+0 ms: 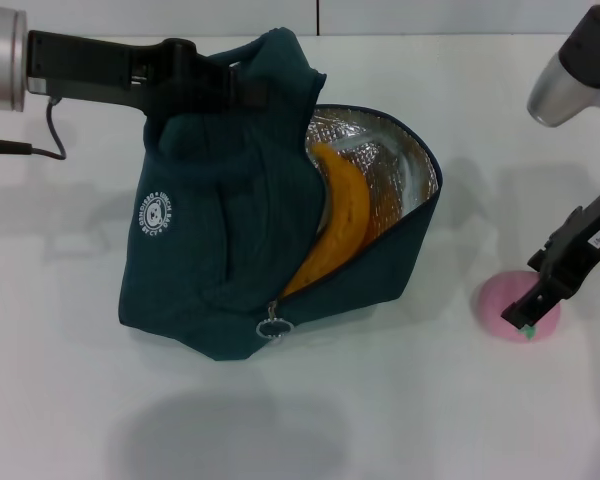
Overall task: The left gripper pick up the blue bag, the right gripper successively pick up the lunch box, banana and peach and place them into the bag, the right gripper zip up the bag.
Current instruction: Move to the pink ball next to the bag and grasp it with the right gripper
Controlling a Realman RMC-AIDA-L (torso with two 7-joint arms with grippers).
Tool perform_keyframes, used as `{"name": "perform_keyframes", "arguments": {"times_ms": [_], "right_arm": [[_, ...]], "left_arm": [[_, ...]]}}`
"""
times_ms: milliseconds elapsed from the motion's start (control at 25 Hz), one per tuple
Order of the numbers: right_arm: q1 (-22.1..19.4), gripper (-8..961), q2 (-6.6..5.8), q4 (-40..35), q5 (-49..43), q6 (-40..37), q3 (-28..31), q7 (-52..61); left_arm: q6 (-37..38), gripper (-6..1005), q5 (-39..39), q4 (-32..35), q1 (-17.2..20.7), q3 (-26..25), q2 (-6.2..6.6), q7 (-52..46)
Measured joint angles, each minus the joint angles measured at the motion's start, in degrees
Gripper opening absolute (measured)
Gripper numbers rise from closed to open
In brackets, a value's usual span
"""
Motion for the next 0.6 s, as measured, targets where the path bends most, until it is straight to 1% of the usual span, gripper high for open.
{"name": "perform_keyframes", "arguments": {"times_ms": [40, 280, 440, 600], "right_arm": [[0.0, 876, 0.00, 0.0, 0.0, 0.0, 0.0, 0.0], [-0.6, 876, 0.00, -0.5, -0.2, 0.9, -4.4, 0.0], [-0.6, 875, 0.11, -0.5, -1.5, 1.0, -5.7, 0.4], [-0.4, 744, 0.03, -0.6, -1.6, 0.6, -5.5, 0.7]], "left_arm": [[0.0, 36, 0.0, 0.0, 0.0, 0.0, 0.00, 0.0], [0.1, 36, 0.0, 0.0, 0.0, 0.0, 0.00, 0.0], [0.1, 36, 0.0, 0.0, 0.0, 0.0, 0.00, 0.0], [0.1, 36, 0.0, 0.0, 0.0, 0.0, 0.00, 0.0]]}}
